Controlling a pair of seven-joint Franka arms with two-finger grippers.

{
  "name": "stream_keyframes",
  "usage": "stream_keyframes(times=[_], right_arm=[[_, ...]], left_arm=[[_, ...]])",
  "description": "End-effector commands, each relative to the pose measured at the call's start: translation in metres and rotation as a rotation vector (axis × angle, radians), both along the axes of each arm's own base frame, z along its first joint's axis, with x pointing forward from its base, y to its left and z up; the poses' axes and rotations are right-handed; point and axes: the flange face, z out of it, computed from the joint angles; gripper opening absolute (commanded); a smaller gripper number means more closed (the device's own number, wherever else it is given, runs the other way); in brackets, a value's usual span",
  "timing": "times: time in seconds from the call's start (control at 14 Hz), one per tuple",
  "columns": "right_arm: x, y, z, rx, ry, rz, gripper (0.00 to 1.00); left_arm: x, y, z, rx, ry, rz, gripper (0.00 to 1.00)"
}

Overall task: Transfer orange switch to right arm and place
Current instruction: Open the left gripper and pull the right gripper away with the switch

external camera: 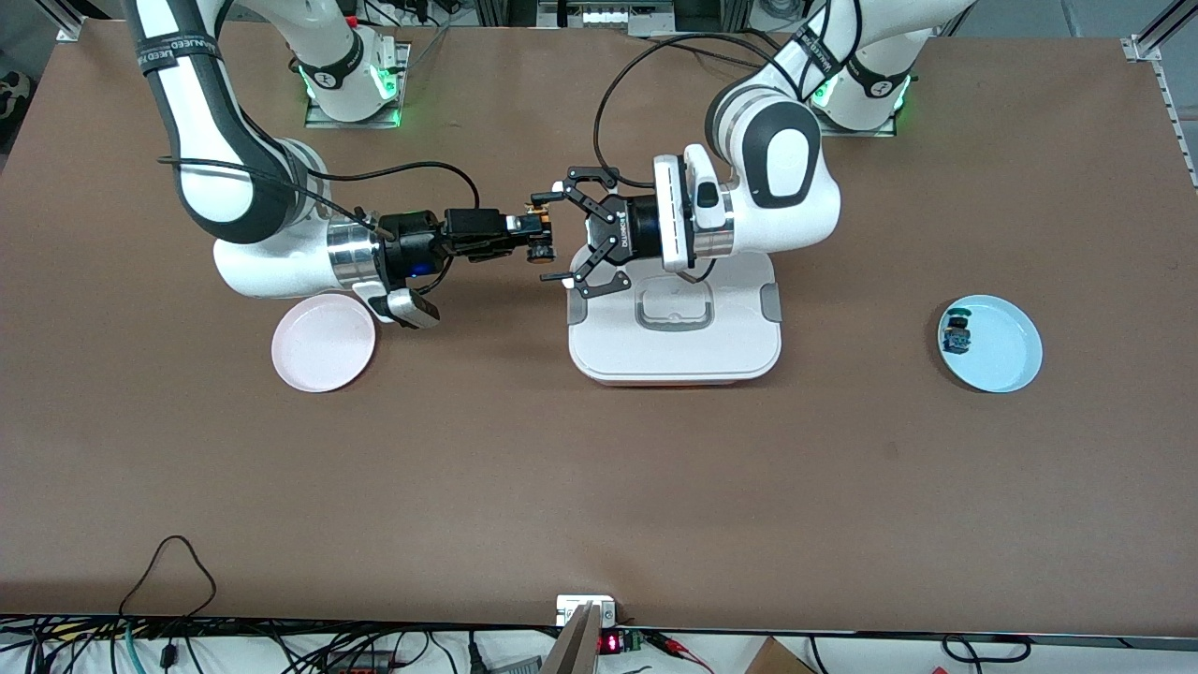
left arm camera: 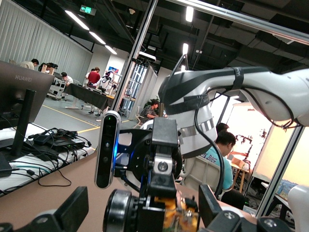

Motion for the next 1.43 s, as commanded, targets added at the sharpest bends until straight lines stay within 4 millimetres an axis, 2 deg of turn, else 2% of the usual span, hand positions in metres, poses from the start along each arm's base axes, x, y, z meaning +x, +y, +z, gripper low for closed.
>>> stream_keyframes(times=[0.0,0.21,0.36,0.5,0.64,0.86,1.07,1.36], right_arm=[[-0.004,-0.008,0.012,0.016,-0.021,-0.007,0.00],[-0.002,-0.026,0.016,-0.021,-0.048,0.013,0.00],[0.003,-0.047,0.018,-0.023,-0.052,0.023,0.00],[0.005,-0.069,0.015,-0.058,-0.062,0.050,0.00],[0.005,-0.093,0.015,-0.098,-0.079,0.081,0.00],[0.003,-0.120,0.013,-0.198,-0.112,0.136,0.00],[-0.001,-0.143,0.004,-0.320,-0.191,0.213,0.00],[-0.007,-0.172,-0.007,-0.511,-0.292,0.364,0.00]], left_arm=[[-0.002,0.008,0.016,0.035,0.012,-0.018,1.00],[0.002,0.015,0.025,0.044,0.038,-0.024,1.00],[0.009,0.024,0.028,0.060,0.042,-0.042,1.00],[0.020,0.042,0.032,0.051,0.070,-0.093,1.00],[0.030,0.062,0.034,0.115,0.085,-0.163,1.00],[0.032,0.071,0.036,0.149,0.152,-0.203,1.00],[0.033,0.083,0.035,0.305,0.212,-0.253,1.00],[0.026,0.093,0.024,0.503,0.347,-0.333,1.00]])
